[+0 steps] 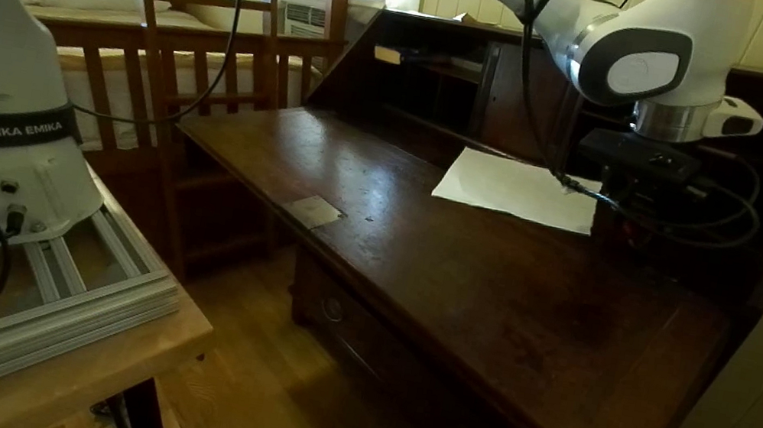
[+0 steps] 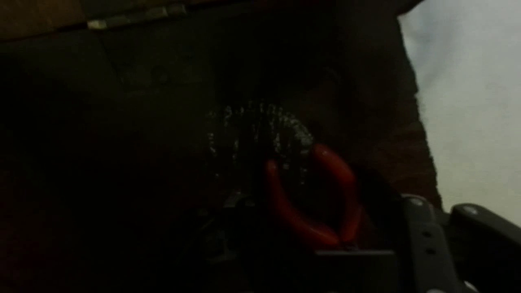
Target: Put the red scissors on the top counter
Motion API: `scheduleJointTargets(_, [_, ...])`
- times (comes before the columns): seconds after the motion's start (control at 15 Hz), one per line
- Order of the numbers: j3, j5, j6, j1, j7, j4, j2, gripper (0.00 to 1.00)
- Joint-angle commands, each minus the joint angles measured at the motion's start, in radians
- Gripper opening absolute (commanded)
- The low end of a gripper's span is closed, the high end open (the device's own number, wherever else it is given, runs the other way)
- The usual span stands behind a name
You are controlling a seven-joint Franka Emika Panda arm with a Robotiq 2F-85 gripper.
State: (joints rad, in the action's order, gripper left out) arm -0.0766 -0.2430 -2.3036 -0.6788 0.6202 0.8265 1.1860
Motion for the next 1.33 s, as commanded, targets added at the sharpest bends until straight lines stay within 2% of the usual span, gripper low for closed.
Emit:
scheduleJointTargets(0.0, [0.014, 0.002, 0.053, -0.019, 0.094, 0.117, -0.133, 0.35])
scheduleJointTargets(0.27, [0.020, -0.007, 0.070, -0.044, 0.209, 0.284, -0.282, 0.35])
scheduleJointTargets(0.47, [0.026, -0.008, 0.166, -0.065, 0.309, 0.404, -0.380, 0.35])
scheduleJointTargets(0.8, [0.086, -0.073, 0.251, -0.121, 0.531, 0.619, -0.572, 0.35])
scheduleJointTargets(1.0, [0.110, -0.110, 0.254, -0.138, 0.618, 0.752, -0.694, 0.35])
scheduleJointTargets(1.2, [0.143, -0.170, 0.209, -0.146, 0.730, 0.888, -0.825, 0.35])
scheduleJointTargets(1.27, [0.117, -0.215, 0.201, -0.117, 0.780, 0.923, -0.866, 0.35])
